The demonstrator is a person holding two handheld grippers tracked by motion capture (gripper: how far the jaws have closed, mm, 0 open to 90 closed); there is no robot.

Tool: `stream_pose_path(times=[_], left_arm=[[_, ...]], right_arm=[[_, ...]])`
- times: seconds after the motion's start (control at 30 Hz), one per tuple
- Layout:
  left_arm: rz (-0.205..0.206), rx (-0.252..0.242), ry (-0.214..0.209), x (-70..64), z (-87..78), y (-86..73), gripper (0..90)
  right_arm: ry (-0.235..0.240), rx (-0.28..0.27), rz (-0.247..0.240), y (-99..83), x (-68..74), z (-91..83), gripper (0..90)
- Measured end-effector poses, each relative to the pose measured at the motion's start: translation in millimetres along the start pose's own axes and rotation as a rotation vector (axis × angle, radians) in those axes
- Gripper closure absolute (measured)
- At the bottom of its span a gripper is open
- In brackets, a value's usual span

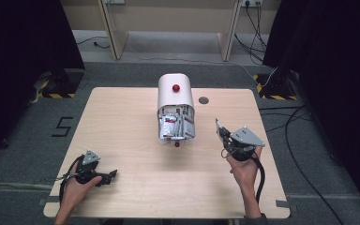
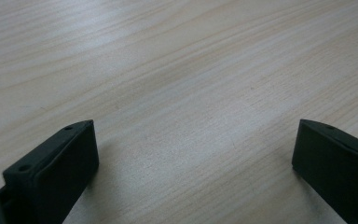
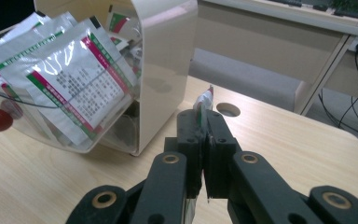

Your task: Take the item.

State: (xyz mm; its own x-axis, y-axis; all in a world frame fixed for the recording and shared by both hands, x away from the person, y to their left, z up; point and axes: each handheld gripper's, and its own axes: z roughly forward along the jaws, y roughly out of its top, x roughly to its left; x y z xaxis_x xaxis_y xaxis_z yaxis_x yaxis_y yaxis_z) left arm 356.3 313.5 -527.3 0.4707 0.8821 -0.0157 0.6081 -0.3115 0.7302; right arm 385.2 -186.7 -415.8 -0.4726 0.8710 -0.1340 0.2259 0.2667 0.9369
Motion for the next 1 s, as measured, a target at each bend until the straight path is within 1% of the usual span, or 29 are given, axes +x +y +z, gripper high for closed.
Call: stream_pose_path(times=[0.4, 0.67, 1.0], left_arm=[[-0.001, -0.001, -0.001, 0.4, -0.9, -1.0, 0.0], [-0.006, -0.005, 0.003, 0.8, -2.2, -2.6, 0.0], [-0.001, -0.001, -0.003, 1.8, -3.1, -3.1, 0.0]], right_arm=[[0.001, 0.048, 0.016, -15.8, -3.4, 11.3, 87.1], [-0.008, 0.087, 0.022, -28.4, -6.0, 18.4, 87.0], [0.006, 0.125, 0.029, -40.9, -4.6, 27.9, 87.0]])
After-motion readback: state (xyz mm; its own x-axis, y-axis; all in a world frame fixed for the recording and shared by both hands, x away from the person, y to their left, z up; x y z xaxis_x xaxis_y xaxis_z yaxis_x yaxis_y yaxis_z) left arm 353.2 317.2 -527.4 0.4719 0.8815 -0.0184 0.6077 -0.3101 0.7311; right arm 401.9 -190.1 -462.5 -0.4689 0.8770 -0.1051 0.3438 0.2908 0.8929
